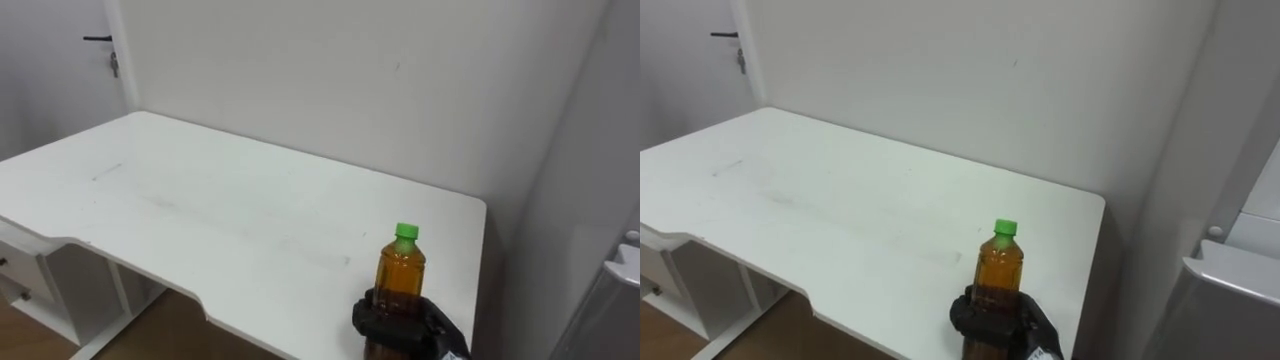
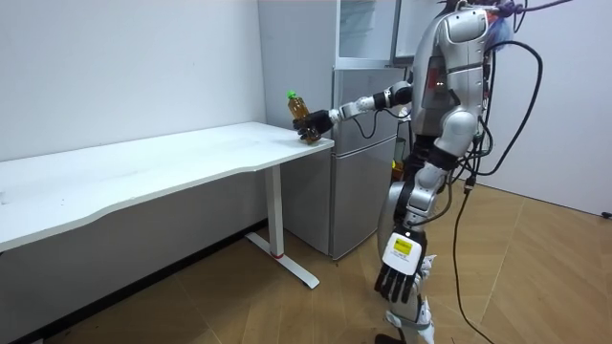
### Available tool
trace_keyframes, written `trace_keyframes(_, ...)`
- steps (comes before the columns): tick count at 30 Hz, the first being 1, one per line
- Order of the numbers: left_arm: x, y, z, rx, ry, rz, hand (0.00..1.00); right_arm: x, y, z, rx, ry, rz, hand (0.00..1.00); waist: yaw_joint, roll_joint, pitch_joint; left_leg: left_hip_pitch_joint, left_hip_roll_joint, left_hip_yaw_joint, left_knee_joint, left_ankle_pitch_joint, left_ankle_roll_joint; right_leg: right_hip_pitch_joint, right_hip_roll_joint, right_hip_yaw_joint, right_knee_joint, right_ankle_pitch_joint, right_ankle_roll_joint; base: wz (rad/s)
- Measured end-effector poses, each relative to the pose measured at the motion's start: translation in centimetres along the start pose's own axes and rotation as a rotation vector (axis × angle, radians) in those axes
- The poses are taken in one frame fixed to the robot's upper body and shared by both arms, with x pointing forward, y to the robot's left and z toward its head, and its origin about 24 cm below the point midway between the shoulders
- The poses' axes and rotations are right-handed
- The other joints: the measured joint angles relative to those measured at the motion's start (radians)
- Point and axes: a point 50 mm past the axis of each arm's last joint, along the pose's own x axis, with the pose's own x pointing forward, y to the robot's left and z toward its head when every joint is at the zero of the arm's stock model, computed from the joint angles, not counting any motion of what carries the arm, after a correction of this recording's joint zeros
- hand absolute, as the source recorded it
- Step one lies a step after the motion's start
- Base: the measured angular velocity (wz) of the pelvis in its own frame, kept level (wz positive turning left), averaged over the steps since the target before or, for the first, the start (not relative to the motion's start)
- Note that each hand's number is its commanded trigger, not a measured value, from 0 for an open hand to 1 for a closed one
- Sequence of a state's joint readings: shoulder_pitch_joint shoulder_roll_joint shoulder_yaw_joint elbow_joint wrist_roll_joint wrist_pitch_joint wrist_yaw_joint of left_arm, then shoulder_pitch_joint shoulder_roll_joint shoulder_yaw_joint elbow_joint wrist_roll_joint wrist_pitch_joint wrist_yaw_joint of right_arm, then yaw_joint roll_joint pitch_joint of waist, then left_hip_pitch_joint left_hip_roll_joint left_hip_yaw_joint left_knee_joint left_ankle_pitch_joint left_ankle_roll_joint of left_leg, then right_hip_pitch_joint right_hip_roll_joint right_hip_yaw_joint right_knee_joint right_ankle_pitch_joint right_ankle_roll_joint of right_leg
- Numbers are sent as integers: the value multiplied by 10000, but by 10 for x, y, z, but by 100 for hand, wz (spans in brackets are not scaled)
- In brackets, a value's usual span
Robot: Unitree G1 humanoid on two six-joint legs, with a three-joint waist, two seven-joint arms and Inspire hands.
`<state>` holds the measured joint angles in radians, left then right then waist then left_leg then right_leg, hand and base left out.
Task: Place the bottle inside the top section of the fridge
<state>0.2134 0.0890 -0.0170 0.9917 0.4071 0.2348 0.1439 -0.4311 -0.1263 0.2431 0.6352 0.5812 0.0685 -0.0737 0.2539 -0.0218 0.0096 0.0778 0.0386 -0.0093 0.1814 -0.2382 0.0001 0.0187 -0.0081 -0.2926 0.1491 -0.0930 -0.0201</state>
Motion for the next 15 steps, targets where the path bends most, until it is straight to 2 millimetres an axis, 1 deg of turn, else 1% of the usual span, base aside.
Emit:
trace_keyframes(3,0,2,0,-53,6,45,0,0,2,5,-66,-60,-47,100,6,-29,-18,14,8,40,20,4,2,-32,1,43,8,-11,-4,-4)
trace_keyframes(4,0,2,0,-63,-2,39,0,-1,5,10,-97,-224,72,100,-10,-32,-20,23,11,86,22,4,3,-47,4,82,11,-11,-4,-13)
trace_keyframes(6,0,2,0,-67,3,29,0,-2,11,20,-105,-648,347,100,-18,-50,-32,25,15,206,41,6,5,-81,12,173,11,-10,-3,-14)
trace_keyframes(8,0,2,-2,-53,33,33,0,-6,16,36,-323,-1273,742,100,-77,-99,-63,54,14,245,65,6,5,-41,0,164,11,-10,-3,-2)
trace_keyframes(9,0,2,-1,-52,15,39,0,-7,18,40,-354,-1450,838,100,-92,-114,-73,62,14,241,68,6,5,-28,-3,151,11,-10,-3,5)
trace_keyframes(11,1,4,-1,-41,-70,37,0,-12,27,55,-406,-2119,1299,100,-183,-201,-124,105,16,243,67,7,5,3,-7,156,10,-10,-3,0)
trace_keyframes(12,1,5,-1,-38,-90,46,0,-13,29,59,-408,-2269,1436,100,-227,-221,-130,146,17,243,60,7,5,23,-7,159,11,-10,-2,0)
trace_keyframes(15,1,6,-2,-135,-98,83,0,-19,36,71,-556,-2843,1908,100,-369,-302,-106,206,18,241,43,7,5,101,-62,174,10,-10,-2,0)
